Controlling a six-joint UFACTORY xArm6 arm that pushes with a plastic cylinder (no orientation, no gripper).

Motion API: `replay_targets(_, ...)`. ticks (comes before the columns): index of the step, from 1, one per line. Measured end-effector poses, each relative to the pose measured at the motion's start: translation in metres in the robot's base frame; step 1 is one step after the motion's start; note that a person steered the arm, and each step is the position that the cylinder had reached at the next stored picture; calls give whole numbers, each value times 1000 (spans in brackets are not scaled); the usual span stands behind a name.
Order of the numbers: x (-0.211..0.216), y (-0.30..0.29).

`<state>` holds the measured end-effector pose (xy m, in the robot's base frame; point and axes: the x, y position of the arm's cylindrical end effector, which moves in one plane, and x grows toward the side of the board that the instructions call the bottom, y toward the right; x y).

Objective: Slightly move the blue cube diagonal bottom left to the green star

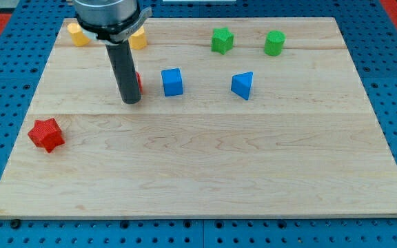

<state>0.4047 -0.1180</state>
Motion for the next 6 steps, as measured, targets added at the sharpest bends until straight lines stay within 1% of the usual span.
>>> replay_targets(1, -8, 0)
replay_targets(3, -4, 47)
replay_targets(4, -13, 59)
replay_targets(5, -20, 61)
replay_targets(6, -20, 47)
